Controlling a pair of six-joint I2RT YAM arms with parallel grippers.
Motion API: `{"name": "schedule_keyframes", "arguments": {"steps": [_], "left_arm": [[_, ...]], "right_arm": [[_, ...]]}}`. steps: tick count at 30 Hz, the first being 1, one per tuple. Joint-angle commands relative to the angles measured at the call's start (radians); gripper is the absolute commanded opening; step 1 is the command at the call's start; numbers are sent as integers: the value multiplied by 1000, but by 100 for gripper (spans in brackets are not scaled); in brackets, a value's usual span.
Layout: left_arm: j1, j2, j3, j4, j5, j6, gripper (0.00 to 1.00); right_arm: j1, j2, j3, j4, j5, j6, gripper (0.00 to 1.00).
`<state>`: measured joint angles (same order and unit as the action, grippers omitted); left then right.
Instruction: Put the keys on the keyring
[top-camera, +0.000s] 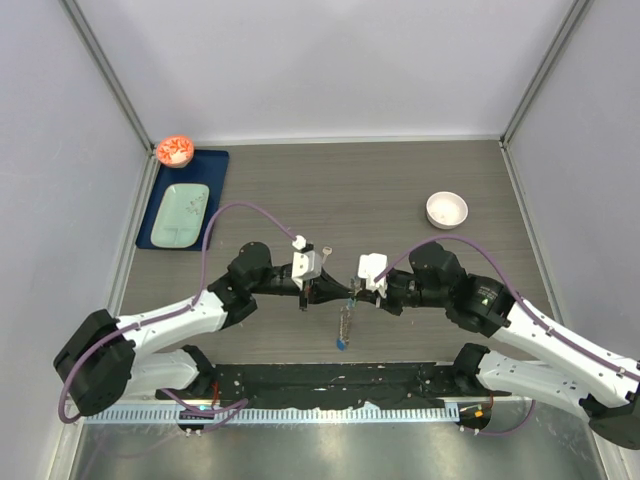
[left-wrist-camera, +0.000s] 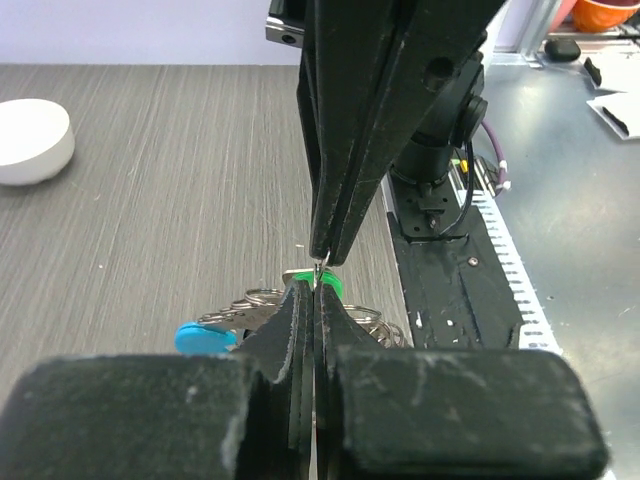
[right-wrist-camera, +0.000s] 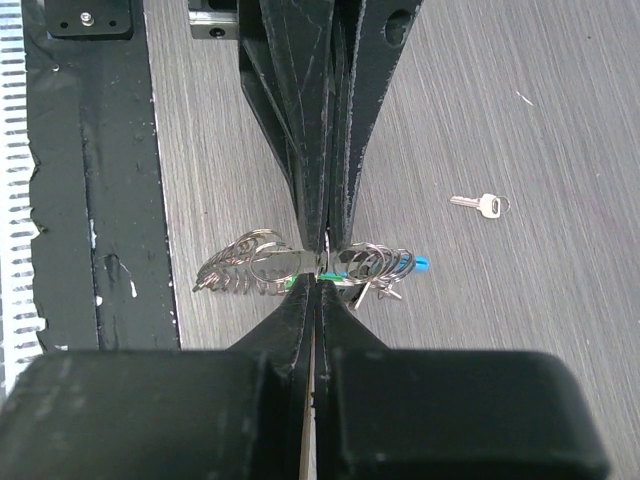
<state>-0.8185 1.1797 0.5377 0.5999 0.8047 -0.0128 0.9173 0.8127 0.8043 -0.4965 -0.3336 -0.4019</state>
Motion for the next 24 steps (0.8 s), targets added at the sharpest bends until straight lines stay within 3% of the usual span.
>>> {"name": "schedule_keyframes", "arguments": {"steps": [1, 11, 19, 22, 24], "left_arm": [[-1, -55, 19, 41, -79, -111, 0], [-8, -94, 1, 99, -157, -235, 0], [-13, -57, -168, 498, -393, -375, 0], [-14, -25, -212, 619, -404, -398, 1], [-14, 7, -214, 652, -398, -411, 11]], "right_arm": [[12, 14, 33, 13, 2, -12, 1], [28, 32, 35, 6, 41, -17, 1], [31, 36, 44, 19, 108, -2, 1], [32, 42, 62, 16, 123, -2, 1], [31, 55, 81, 10, 119, -3, 1]]}}
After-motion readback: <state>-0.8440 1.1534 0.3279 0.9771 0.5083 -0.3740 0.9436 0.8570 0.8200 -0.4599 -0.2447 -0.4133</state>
